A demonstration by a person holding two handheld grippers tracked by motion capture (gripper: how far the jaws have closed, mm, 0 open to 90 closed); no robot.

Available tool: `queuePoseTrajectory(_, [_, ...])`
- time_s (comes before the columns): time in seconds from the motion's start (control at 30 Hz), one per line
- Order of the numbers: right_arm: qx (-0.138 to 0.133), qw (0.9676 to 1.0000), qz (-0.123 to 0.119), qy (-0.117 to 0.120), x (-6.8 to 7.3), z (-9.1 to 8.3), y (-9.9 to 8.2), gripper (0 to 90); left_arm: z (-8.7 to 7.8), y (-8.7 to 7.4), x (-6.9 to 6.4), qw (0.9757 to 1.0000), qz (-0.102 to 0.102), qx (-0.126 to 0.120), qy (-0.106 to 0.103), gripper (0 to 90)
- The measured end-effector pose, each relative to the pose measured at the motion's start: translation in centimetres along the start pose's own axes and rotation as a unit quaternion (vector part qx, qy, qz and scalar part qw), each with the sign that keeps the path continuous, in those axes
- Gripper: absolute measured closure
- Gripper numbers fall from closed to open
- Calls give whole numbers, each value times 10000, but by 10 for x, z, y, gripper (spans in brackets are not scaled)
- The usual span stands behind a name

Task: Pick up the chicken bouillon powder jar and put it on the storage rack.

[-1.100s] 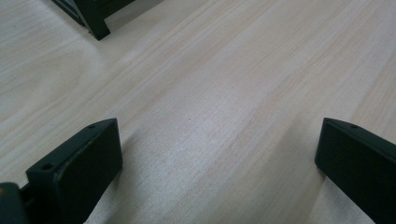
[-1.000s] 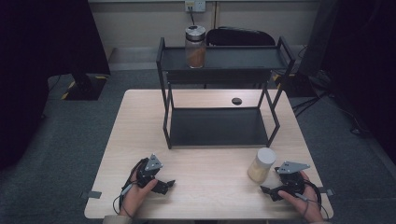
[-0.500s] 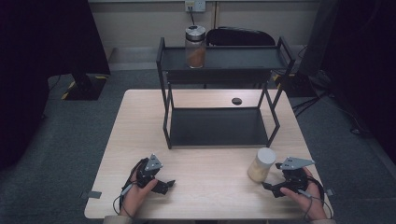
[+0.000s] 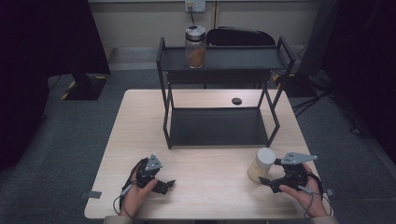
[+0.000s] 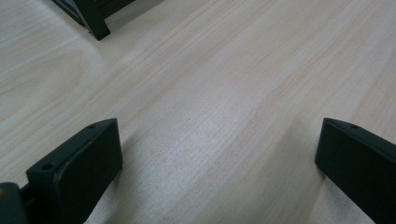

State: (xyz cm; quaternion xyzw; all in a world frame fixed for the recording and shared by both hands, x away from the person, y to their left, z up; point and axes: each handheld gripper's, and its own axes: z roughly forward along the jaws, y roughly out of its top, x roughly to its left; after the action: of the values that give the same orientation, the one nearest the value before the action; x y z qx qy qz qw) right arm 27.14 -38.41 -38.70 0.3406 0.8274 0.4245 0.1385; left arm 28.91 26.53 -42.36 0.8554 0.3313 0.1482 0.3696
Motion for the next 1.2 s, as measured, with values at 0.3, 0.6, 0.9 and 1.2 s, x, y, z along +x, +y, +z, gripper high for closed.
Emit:
queuePoseTrajectory(0.3, [-301,9995,13,67,0,0,4,77,0,0,0,10000,2,1,1,0])
queuePoseTrajectory(0.6, [-455,9989,-101,103,2,6,9,197,0,0,0,10000,0,0,0,0])
queuePoseTrajectory(0.9, [-560,9980,-271,-110,10,11,7,345,0,0,0,10000,0,0,0,0])
queuePoseTrajectory(1.2, [-474,9986,-176,-163,7,9,20,347,0,0,0,10000,-3,-2,-1,0])
